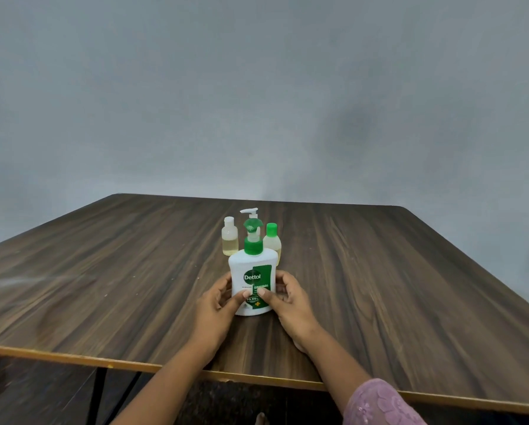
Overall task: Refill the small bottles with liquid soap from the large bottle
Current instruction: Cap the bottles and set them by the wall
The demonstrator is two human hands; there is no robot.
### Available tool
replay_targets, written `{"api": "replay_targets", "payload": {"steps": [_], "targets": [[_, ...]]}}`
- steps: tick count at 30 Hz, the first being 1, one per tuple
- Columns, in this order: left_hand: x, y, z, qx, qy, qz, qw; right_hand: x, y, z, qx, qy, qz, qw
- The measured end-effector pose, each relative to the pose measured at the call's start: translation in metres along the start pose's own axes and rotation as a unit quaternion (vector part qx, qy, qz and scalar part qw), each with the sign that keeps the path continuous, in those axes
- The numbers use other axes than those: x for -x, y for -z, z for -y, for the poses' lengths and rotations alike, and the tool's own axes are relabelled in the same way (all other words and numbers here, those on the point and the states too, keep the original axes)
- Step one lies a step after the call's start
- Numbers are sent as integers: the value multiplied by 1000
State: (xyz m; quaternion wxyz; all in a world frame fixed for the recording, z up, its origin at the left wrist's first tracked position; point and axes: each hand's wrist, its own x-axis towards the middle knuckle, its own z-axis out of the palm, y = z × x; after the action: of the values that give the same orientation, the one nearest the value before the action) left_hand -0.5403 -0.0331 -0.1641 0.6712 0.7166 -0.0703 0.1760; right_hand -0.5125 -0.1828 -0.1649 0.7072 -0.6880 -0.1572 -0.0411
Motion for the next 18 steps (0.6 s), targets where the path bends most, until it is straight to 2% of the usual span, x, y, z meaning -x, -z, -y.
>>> {"api": "replay_targets", "payload": {"steps": [6, 14, 18], "targets": [[-6, -34, 2, -42, -30, 42, 998, 9, 36, -4, -17, -2, -61, 998], [-31, -81, 8, -173, -161, 41, 971, -2, 83, -8, -18, 12, -108, 994], [-48, -101, 15, -197, -175, 36, 964, -19, 100, -15, 9, 20, -130, 991]]}}
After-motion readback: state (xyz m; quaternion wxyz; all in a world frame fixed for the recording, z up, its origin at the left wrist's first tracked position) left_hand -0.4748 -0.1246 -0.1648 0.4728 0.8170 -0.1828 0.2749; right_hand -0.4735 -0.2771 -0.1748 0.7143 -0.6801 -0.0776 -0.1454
